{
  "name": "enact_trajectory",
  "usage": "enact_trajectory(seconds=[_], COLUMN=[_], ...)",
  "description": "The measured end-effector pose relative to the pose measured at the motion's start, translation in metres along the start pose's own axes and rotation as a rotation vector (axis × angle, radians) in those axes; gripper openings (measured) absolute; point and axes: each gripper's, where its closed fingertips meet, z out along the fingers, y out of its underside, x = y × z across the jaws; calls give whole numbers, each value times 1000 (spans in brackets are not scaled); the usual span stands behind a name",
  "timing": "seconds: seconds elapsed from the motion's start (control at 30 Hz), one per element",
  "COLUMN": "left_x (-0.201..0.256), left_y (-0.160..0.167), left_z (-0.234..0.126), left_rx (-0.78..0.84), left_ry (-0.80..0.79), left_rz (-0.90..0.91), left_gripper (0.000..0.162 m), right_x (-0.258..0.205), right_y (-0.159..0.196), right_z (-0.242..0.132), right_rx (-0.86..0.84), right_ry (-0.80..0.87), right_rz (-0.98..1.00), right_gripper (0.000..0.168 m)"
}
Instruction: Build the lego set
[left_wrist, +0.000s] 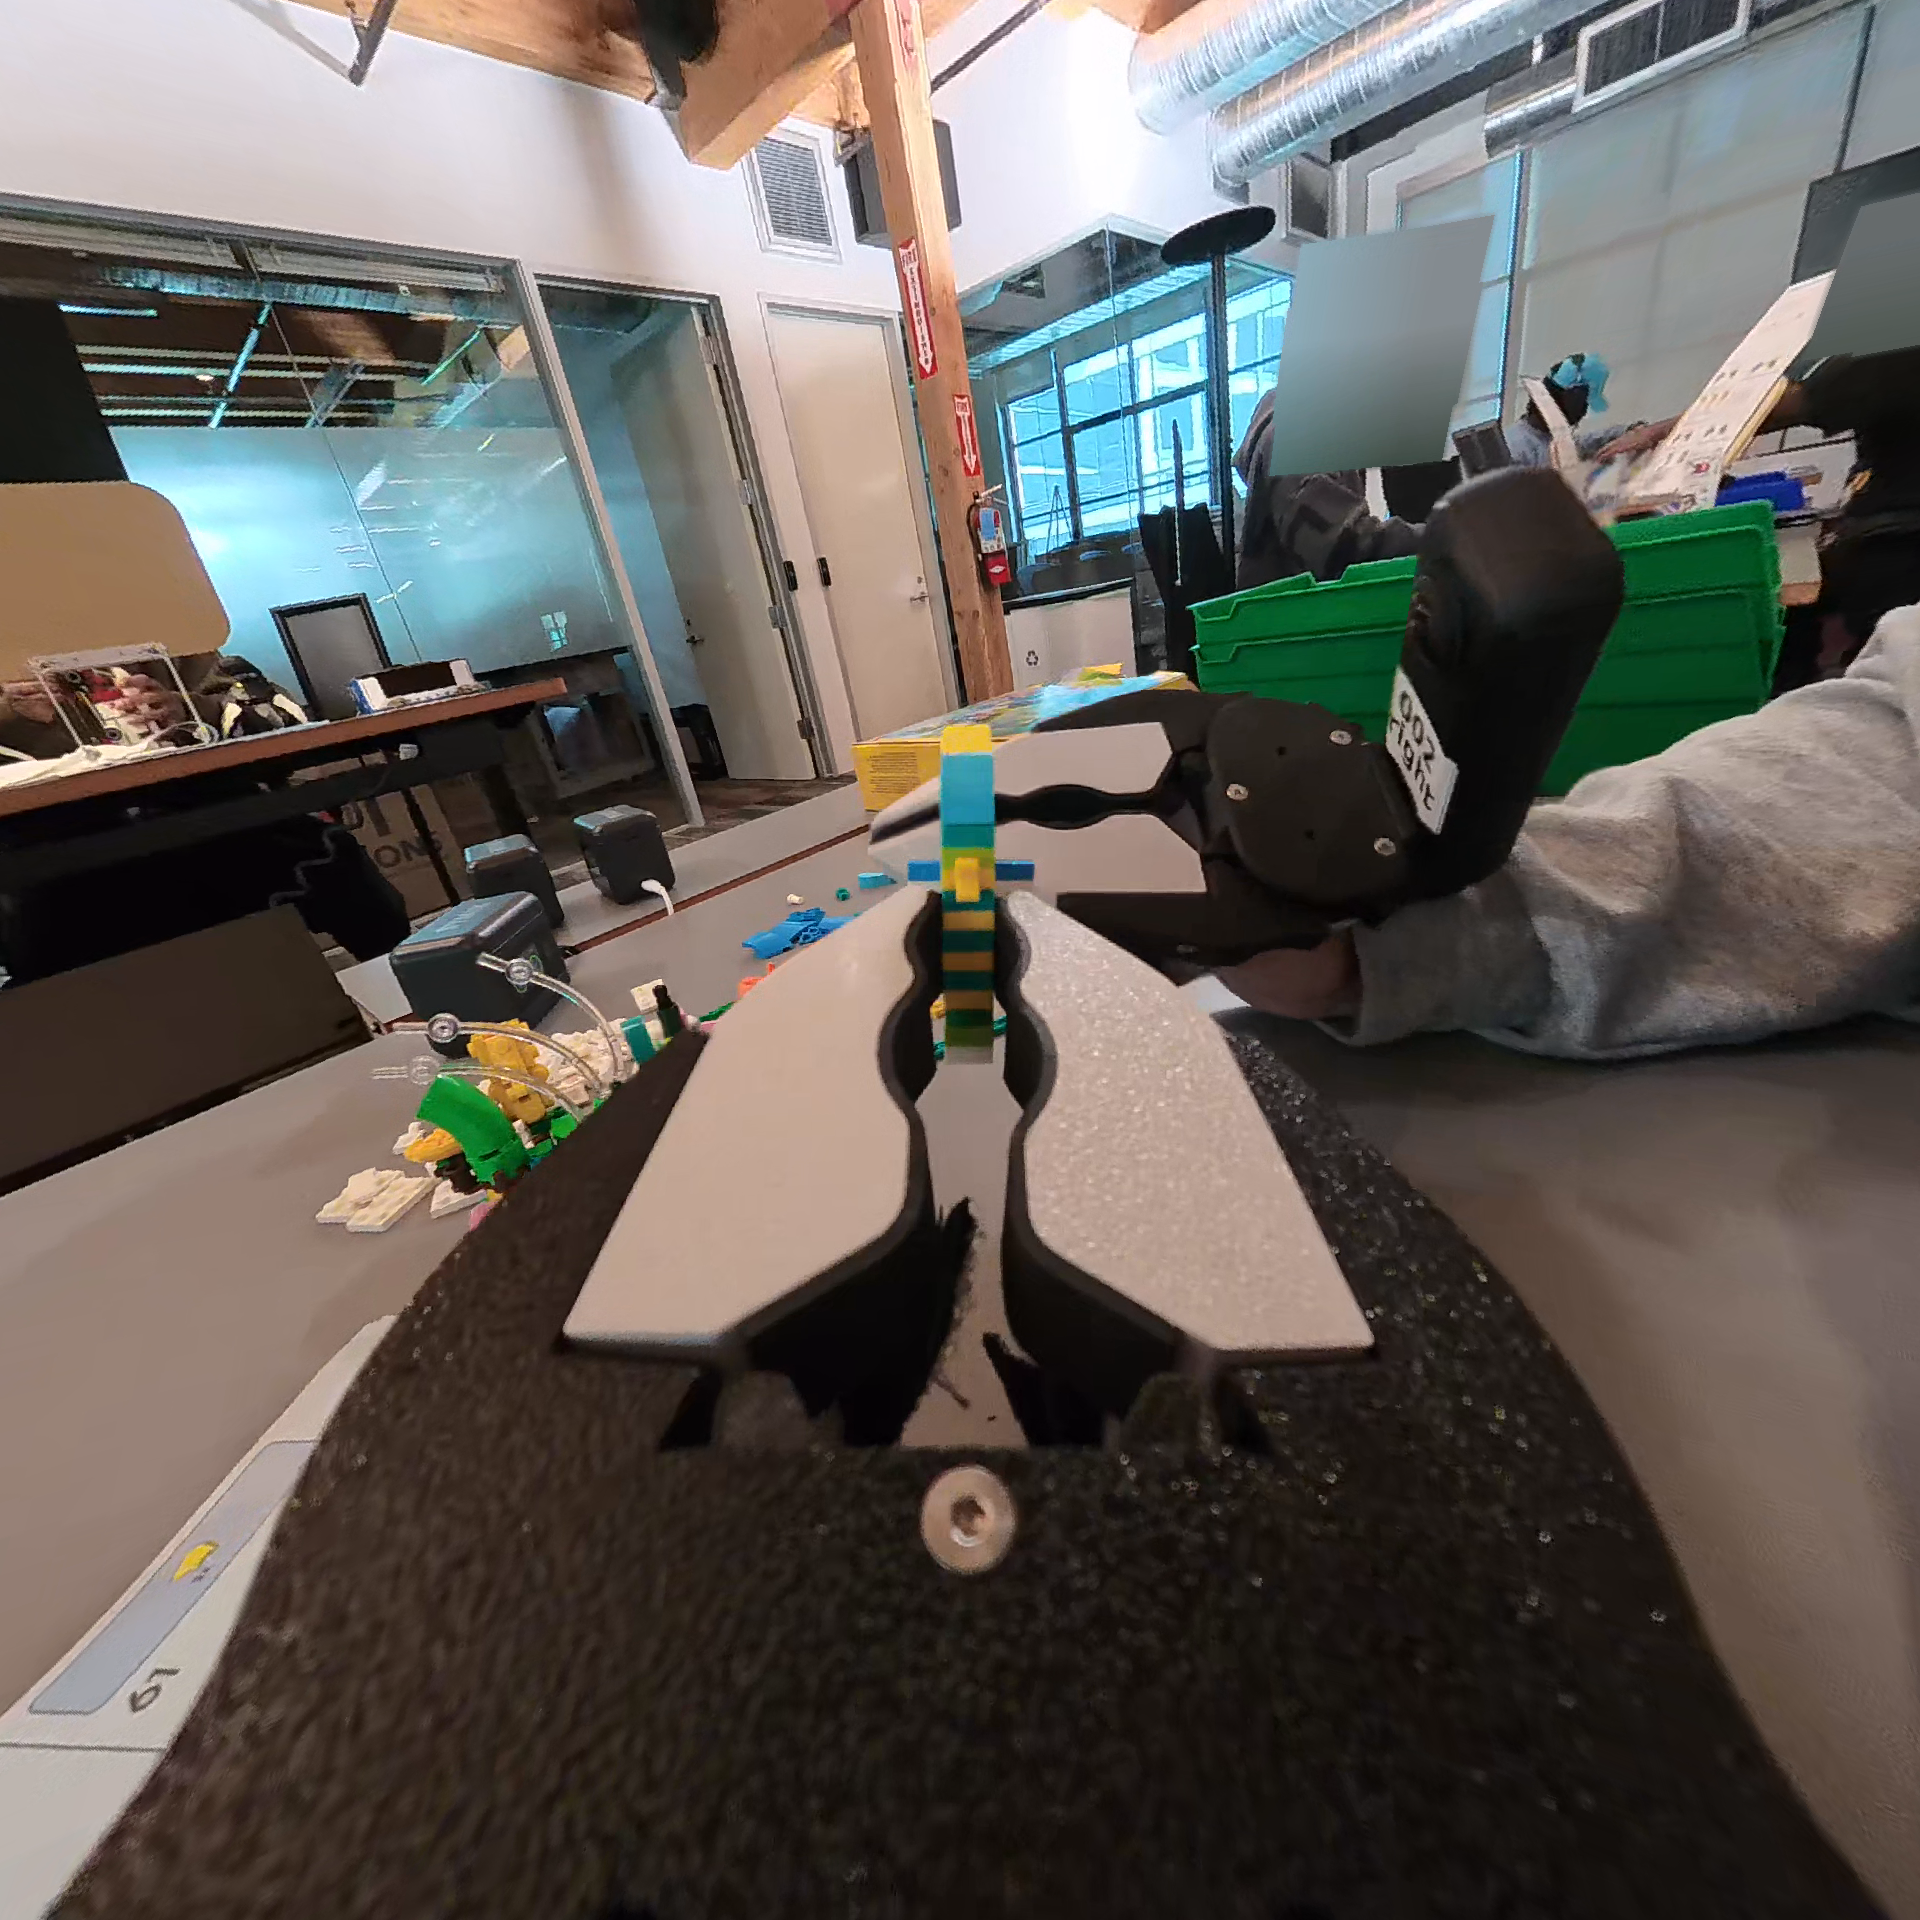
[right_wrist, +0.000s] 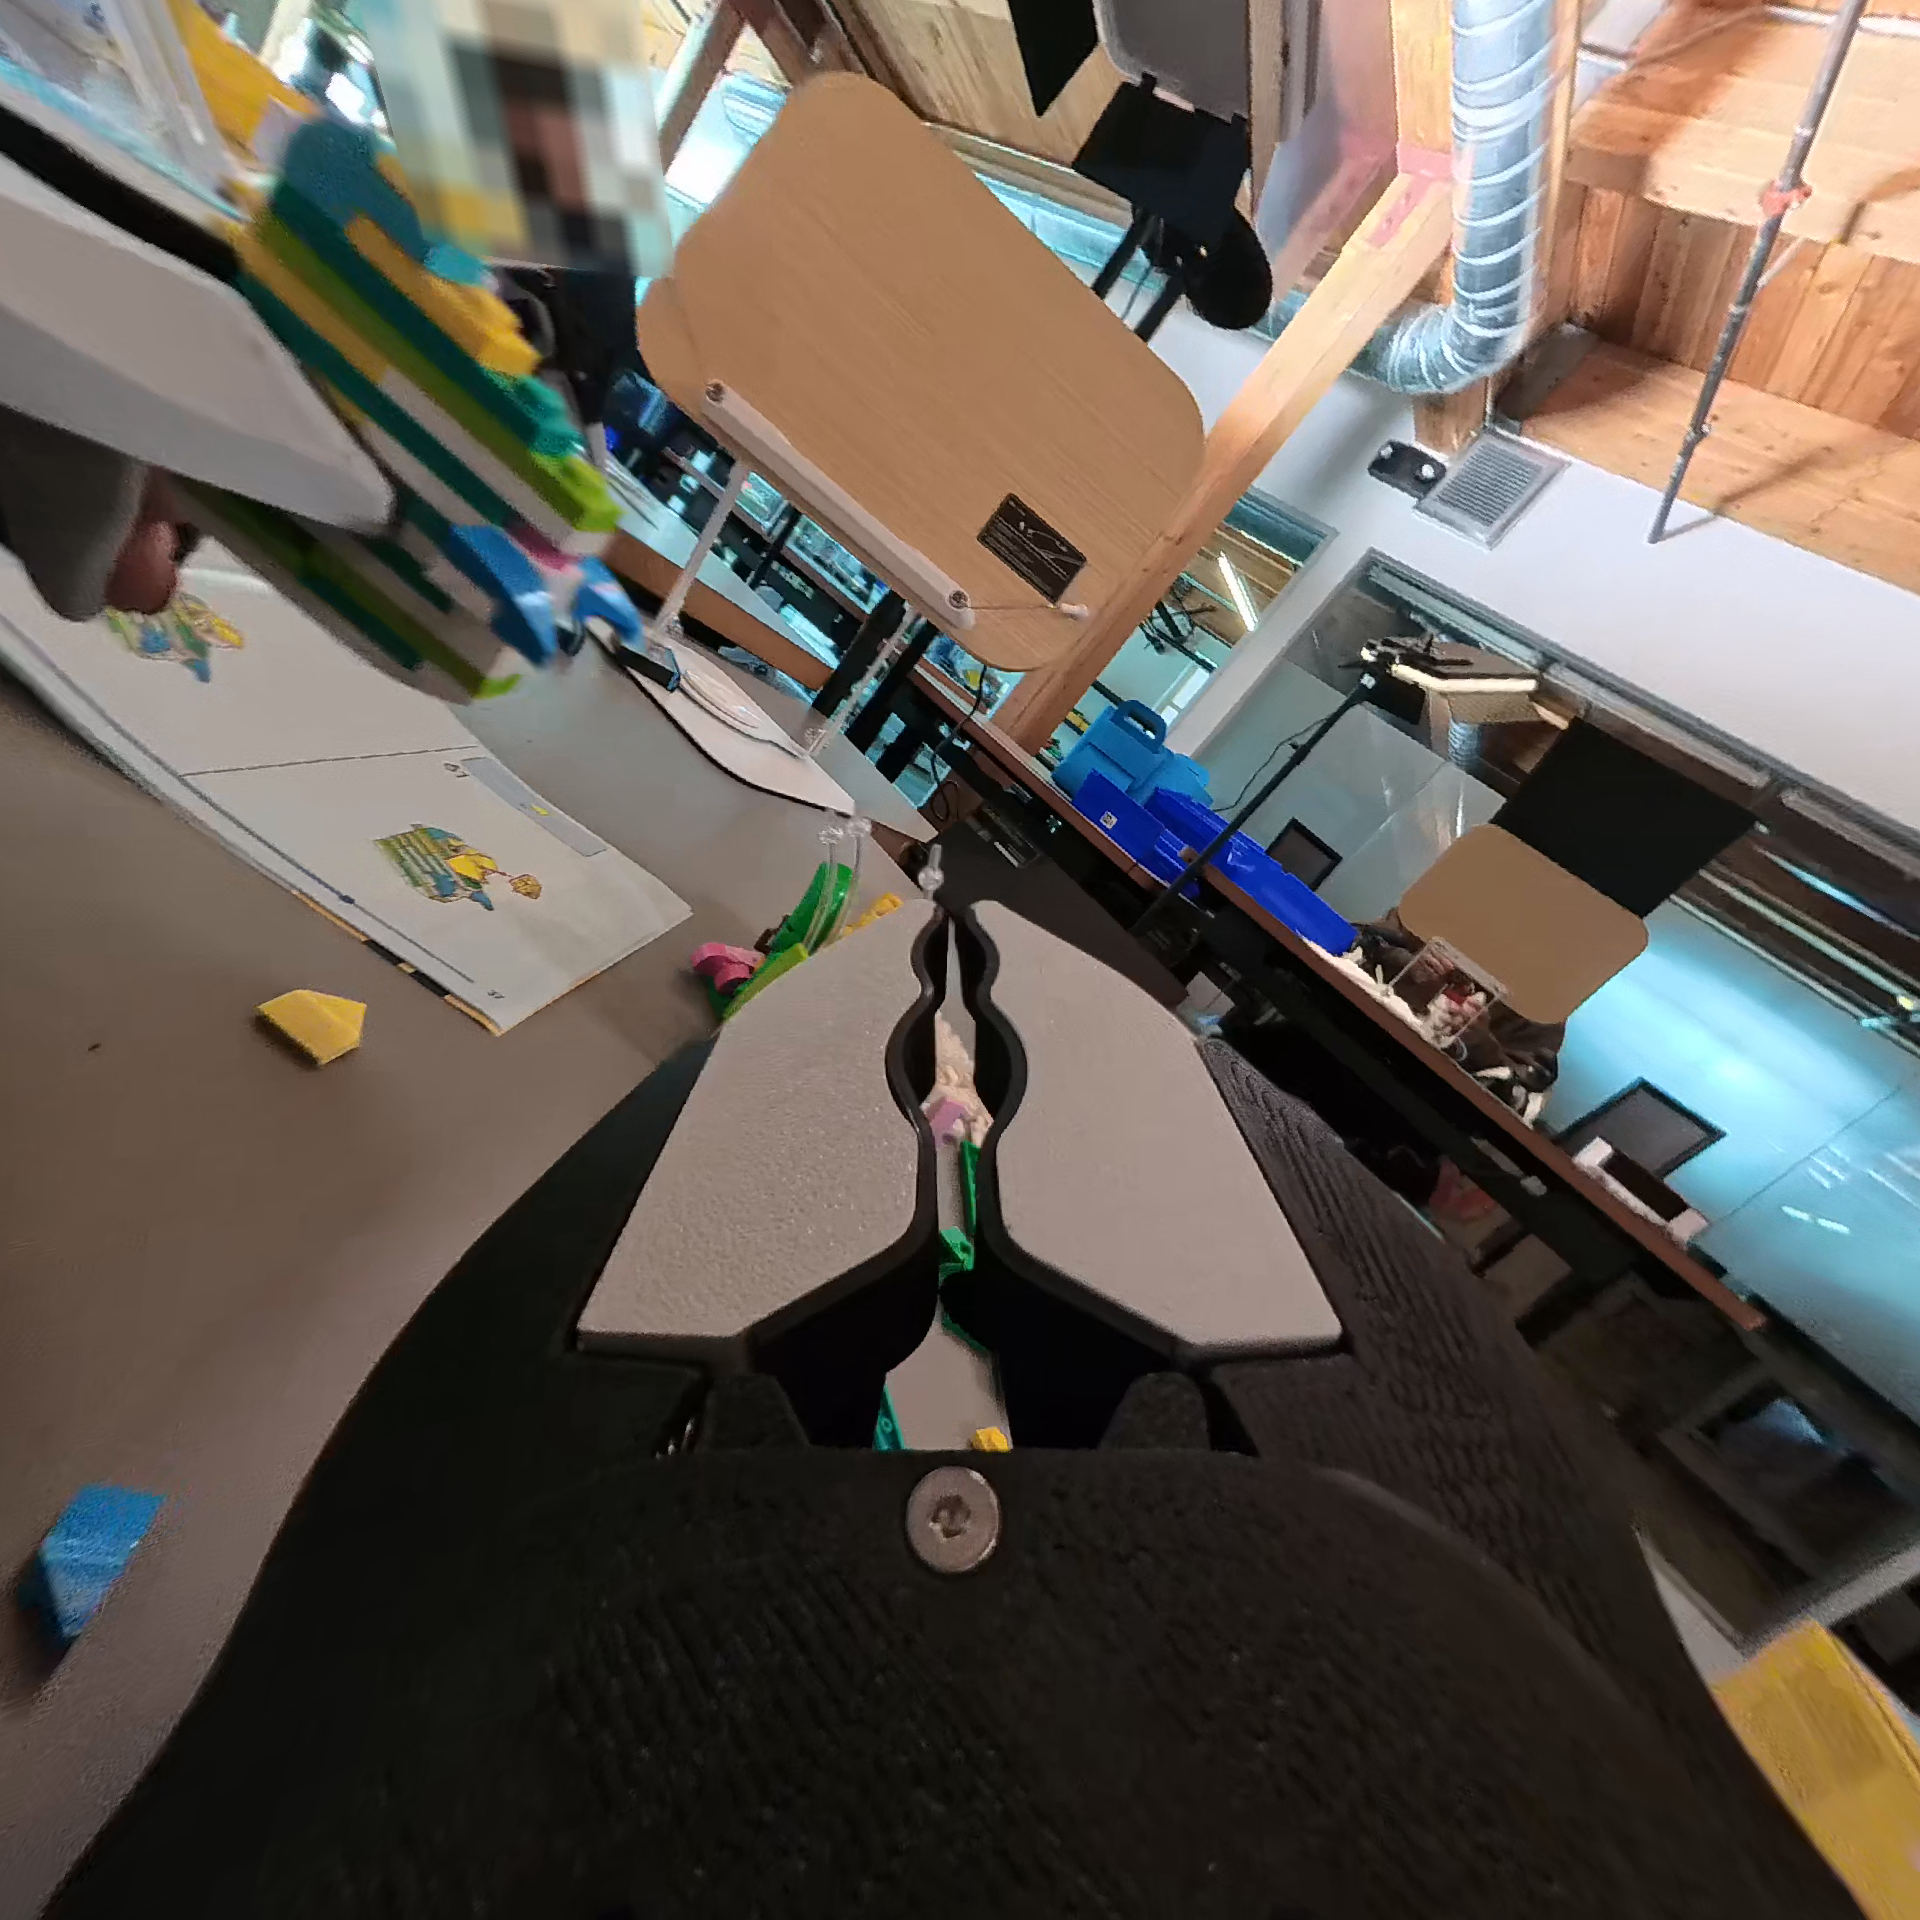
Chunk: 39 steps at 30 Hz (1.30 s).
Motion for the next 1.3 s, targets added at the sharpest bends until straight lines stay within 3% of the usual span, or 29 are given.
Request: enact_trajectory(seconds=[0.33,0.47,0.57,0.73,0.87,1.0,1.1,1.3], left_x=[-9,-10,-10,-8,-7,-6,-4,-4], left_y=[-3,-4,-4,-4,-4,-3,-3,-3], left_z=[-3,-6,-6,-6,-6,-5,-5,-5], left_rx=[27,34,33,32,28,22,20,20], left_ry=[-36,-47,-51,-49,-46,-37,-32,-29], left_rz=[-45,-49,-39,-27,-21,-14,-8,-4], left_gripper=[8,8,8,8,8,8,8,8], right_x=[0,10,-9,-44,-60,-62,-63,-61], right_y=[1,16,32,37,50,52,49,47], right_z=[-2,-2,-13,-40,-58,-61,-62,-58], right_rx=[-13,-159,-300,-394,-509,-545,-546,-507], right_ry=[-4,18,-195,-560,-726,-749,-760,-715], right_rz=[19,-79,-151,43,220,272,326,223], right_gripper=[0,0,1,10,17,31,33,32])
